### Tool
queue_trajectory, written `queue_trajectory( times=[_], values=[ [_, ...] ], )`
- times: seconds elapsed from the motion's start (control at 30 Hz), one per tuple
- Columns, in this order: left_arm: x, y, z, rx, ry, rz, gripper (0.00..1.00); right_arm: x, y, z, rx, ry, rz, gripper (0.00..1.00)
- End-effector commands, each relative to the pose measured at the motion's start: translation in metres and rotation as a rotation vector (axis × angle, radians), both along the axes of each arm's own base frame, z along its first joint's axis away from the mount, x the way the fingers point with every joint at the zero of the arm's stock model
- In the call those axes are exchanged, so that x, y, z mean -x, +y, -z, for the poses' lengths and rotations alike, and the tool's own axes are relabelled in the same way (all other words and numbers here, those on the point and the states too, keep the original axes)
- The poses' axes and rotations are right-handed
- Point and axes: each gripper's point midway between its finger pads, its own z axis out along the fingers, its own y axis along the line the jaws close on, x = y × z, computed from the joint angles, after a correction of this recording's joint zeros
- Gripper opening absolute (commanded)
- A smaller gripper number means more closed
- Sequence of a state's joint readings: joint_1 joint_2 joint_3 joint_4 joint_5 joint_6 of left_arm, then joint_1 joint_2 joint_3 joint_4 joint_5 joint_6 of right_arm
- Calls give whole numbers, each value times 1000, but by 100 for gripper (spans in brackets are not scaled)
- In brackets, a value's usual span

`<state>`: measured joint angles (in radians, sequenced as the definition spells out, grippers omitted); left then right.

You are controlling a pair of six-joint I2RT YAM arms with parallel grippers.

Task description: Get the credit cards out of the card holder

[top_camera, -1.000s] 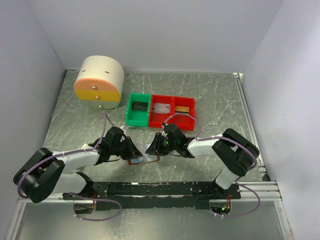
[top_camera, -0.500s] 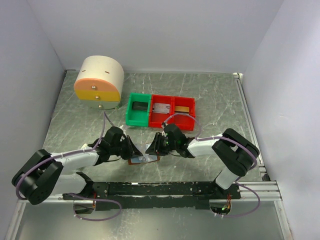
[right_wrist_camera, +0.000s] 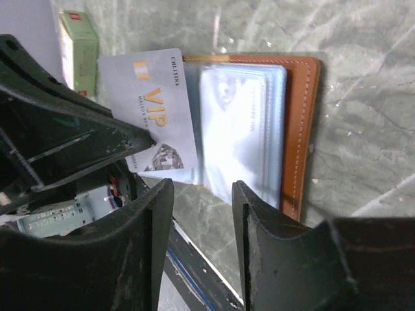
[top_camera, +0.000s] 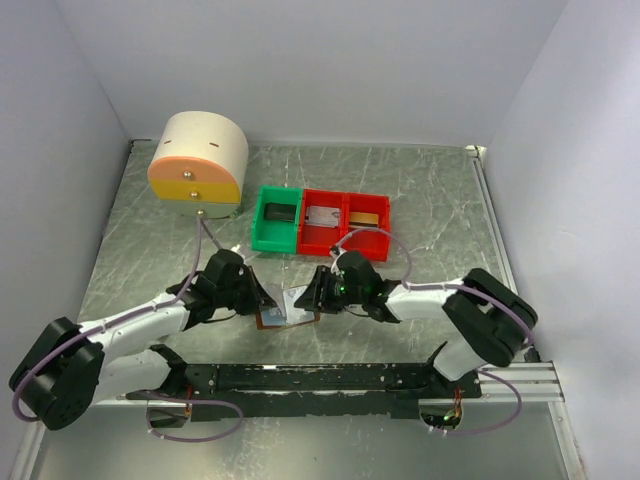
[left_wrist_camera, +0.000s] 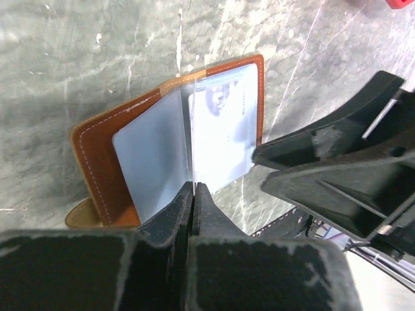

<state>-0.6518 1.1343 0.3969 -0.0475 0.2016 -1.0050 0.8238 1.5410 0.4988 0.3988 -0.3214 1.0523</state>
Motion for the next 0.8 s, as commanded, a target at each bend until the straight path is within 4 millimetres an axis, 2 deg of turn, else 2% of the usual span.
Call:
queue_trajectory(
  times=[0.0,0.07,0.13,0.47,0.6,0.77],
  values=[
    [-8,12,-16,-72,-80,-8,7,-15,-9,-30,-20,-139,42,45],
    [-11,14,-26,-64,-124,-14,7,-18,-17,-41,-21,-191,72,56],
    [-13,14,-38,-52,-168,-8,7,-22,-26,-54,-23,-245,109,60],
    [-26,4,-100,24,-370,50,7,-41,-71,-80,38,-473,254,62],
    [-28,-1,-123,53,-454,85,7,-48,-90,-85,75,-473,286,63],
    [-22,-19,-143,151,-535,187,7,-48,-90,-103,-120,-423,204,64]
  ],
)
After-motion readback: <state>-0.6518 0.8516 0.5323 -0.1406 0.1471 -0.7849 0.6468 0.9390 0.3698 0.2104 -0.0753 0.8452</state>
